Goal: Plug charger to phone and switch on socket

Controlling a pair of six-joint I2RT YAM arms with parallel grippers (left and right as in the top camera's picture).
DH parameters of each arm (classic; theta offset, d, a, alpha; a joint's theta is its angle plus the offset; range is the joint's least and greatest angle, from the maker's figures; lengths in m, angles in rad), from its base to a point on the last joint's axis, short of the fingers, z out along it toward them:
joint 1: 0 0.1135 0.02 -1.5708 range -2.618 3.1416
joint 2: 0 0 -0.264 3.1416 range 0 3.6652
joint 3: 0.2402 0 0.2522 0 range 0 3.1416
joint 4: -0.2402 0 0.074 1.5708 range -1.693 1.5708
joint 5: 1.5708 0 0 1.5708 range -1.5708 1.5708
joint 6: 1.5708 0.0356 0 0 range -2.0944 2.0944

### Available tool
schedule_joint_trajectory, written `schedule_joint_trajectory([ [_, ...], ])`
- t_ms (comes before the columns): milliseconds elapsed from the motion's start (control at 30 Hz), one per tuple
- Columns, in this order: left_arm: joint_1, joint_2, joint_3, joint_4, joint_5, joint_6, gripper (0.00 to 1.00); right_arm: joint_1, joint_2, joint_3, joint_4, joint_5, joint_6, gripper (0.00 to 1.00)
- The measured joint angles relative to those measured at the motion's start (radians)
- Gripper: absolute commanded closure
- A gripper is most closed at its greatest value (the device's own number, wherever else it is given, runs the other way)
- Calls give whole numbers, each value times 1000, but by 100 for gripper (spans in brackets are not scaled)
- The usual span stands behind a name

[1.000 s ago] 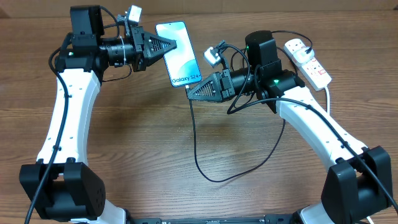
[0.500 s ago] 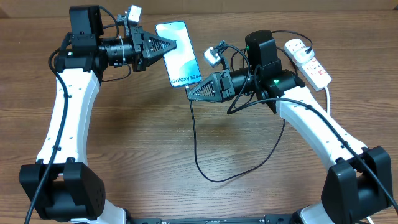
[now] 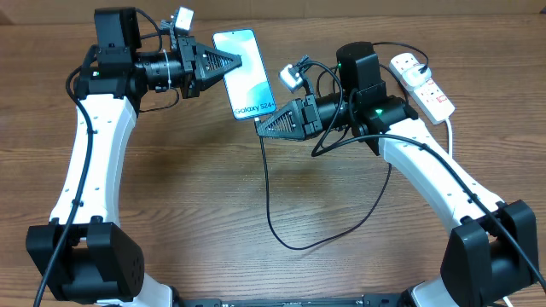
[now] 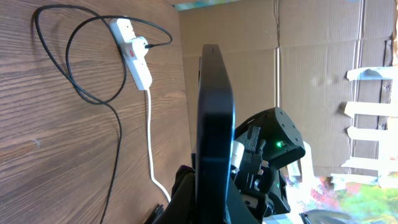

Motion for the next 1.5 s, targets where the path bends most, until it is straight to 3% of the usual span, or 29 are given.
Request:
schedule_joint_trajectory([
  [1500,0,0,0,0,-15,3,96,0,0,0,1,-12,3,96],
])
